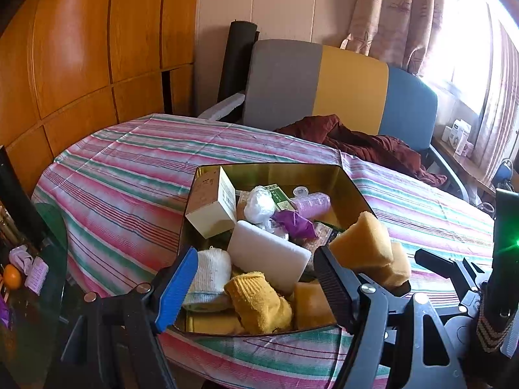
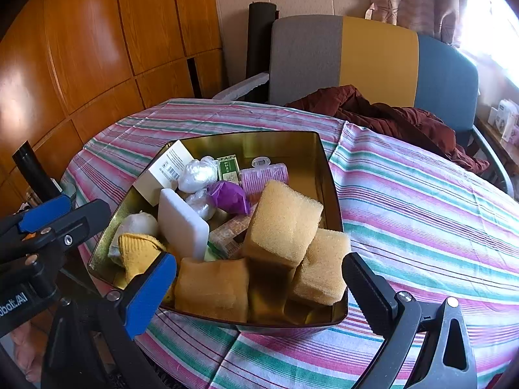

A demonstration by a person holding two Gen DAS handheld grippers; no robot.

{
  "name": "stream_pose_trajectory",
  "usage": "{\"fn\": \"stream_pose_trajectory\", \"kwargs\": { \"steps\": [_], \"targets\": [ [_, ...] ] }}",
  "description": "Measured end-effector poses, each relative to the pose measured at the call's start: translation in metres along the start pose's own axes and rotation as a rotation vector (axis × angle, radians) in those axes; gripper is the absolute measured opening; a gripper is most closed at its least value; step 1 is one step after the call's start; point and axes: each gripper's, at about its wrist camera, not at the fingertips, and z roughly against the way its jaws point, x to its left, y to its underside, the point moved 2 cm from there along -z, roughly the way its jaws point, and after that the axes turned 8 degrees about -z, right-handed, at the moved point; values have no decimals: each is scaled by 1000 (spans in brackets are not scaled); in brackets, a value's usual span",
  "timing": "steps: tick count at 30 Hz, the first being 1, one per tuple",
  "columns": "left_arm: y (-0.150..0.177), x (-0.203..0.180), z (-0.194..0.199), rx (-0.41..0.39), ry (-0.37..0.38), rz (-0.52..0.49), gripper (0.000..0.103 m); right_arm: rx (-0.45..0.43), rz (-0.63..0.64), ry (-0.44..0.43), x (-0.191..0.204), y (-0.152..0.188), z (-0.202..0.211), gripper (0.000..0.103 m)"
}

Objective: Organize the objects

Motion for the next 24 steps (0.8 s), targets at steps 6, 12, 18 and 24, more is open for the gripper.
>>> {"fn": "stream_pose_trajectory", "kwargs": {
  "steps": [6, 12, 18, 24],
  "targets": [
    [1, 0, -1, 5, -4, -10, 75, 1, 3, 1, 0, 0, -1, 103],
    [1, -1, -2, 2, -14, -17, 75, 6, 5, 1, 0, 2, -5, 103],
    [1, 0, -3, -4, -25, -20, 75, 10, 6, 0, 1, 2, -7, 103],
    [0, 2, -1, -15, -28, -17, 75, 9, 7, 1, 1, 3, -7, 103]
  ]
}}
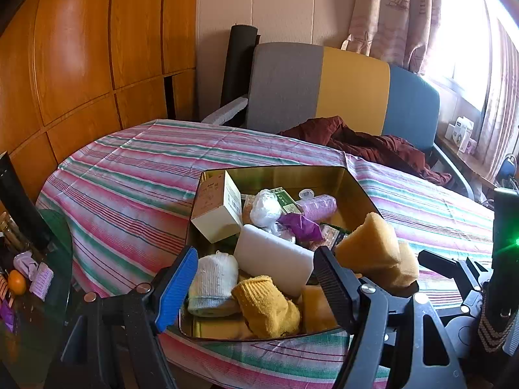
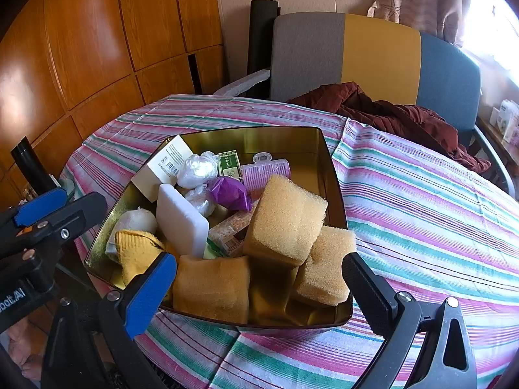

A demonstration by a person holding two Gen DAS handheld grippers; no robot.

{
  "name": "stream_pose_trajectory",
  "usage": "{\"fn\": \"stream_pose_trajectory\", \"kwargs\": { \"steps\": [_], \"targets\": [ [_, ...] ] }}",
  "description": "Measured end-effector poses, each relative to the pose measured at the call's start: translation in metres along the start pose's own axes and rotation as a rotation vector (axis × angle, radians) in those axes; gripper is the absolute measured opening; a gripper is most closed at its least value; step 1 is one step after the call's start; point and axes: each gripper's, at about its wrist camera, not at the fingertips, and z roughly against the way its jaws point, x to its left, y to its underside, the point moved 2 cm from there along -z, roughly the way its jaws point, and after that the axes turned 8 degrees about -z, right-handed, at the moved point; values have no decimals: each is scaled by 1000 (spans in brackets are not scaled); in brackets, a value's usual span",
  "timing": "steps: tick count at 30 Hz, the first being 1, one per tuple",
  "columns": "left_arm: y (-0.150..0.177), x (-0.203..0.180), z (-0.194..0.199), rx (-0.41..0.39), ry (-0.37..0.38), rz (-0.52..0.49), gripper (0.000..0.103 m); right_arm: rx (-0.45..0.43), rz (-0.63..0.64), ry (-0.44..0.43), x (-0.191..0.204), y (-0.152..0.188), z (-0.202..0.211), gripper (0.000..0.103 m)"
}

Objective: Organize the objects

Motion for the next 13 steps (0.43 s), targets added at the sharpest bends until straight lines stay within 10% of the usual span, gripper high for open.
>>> {"fn": "stream_pose_trajectory", "kwargs": {
  "steps": [13],
  "targets": [
    [1, 3, -2, 15, 0, 8, 74, -22, 3, 1, 0, -2, 5, 103]
  ]
}}
